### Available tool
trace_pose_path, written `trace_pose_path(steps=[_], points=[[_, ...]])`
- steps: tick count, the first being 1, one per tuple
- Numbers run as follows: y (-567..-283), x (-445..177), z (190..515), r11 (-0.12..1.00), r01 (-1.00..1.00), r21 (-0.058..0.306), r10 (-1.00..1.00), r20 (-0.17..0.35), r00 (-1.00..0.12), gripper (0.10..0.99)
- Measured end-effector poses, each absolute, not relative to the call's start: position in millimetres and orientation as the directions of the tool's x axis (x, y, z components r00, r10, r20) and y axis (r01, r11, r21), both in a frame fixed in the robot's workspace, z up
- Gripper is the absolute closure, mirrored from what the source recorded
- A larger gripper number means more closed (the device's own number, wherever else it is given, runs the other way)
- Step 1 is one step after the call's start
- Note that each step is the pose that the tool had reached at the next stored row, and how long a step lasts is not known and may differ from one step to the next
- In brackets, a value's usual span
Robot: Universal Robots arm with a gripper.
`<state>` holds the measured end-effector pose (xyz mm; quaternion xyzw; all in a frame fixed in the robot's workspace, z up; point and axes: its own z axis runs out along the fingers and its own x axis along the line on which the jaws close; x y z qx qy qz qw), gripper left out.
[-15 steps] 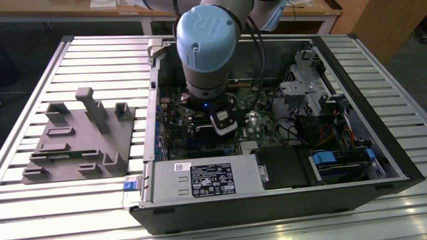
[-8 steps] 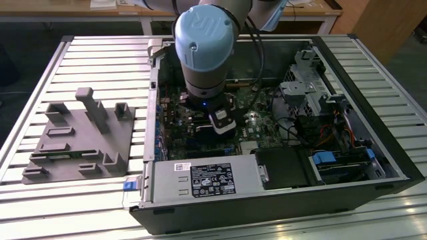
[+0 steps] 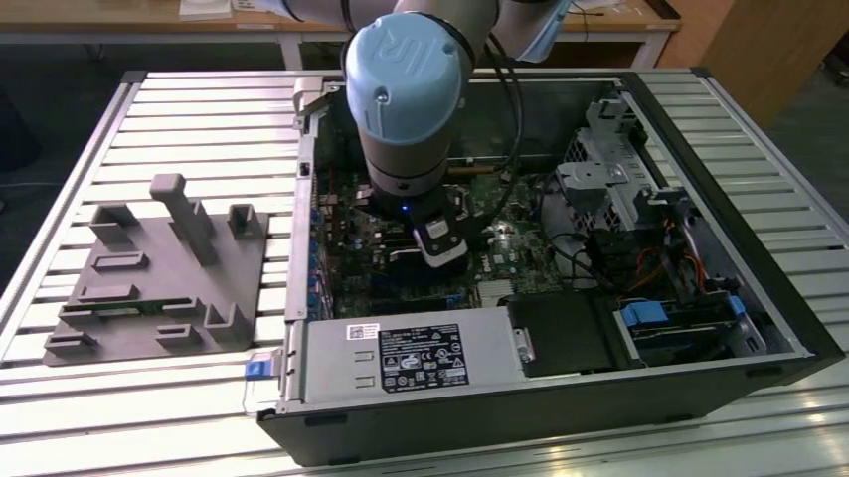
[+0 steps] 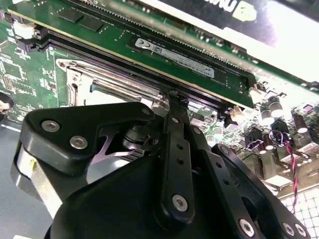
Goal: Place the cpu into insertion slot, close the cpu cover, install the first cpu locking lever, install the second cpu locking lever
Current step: 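Install the second cpu locking lever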
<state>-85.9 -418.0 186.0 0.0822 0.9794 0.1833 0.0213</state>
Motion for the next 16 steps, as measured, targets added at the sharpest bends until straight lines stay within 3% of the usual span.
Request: trace_pose_path(steps=[5,16], points=[[-417.8,-85.8,185.8,0.925,0.153,0.347,0.169,-0.015,-0.986,0.98],[-417.6,-86.3,192.1,0.926,0.152,0.347,0.169,-0.017,-0.986,0.98]])
